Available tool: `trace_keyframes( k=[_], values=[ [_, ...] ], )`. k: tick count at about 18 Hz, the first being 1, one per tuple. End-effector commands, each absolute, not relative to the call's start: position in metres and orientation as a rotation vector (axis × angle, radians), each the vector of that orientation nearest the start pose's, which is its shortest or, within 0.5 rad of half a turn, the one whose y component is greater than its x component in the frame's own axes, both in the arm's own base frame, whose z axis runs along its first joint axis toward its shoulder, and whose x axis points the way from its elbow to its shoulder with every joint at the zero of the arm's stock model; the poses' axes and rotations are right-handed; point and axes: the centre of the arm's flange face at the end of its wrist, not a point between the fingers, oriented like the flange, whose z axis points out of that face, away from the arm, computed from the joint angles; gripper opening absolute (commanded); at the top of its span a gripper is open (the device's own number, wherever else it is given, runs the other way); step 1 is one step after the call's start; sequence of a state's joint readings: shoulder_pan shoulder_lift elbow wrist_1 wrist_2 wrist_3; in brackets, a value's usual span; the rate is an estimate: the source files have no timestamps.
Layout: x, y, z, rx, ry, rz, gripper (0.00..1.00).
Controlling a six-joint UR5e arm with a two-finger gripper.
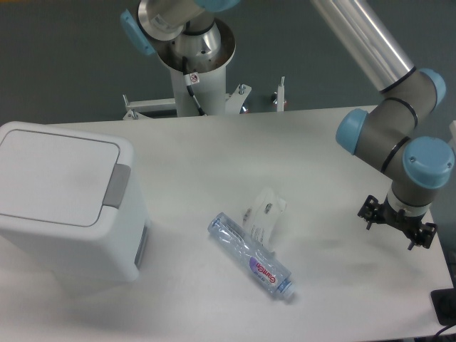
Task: Open the trash can
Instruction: 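Move the gripper up and over toward the white trash can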
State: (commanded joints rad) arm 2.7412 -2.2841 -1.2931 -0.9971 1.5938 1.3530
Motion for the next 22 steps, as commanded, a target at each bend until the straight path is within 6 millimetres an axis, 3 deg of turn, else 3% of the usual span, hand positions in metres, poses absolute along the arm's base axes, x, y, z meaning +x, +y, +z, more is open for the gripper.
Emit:
trace_keyframes(
  k=[3,9,12,15,22],
  values=[
    [-0.629,0.423,0.231,-3.101,0.305,0.22,1.0],
    [-0.625,0.42,0.234,-3.031,0.19,0.217,1.0],
    [-0.622,0.422,0.246,-3.01,0.034,0.22,1.0],
    [-0.608,0.428,0.238,-3.01,-0.045,0.176,1.0],
    [-0.588,0.443,0.295,-2.848,-0.237,0.144,1.0]
  ],
)
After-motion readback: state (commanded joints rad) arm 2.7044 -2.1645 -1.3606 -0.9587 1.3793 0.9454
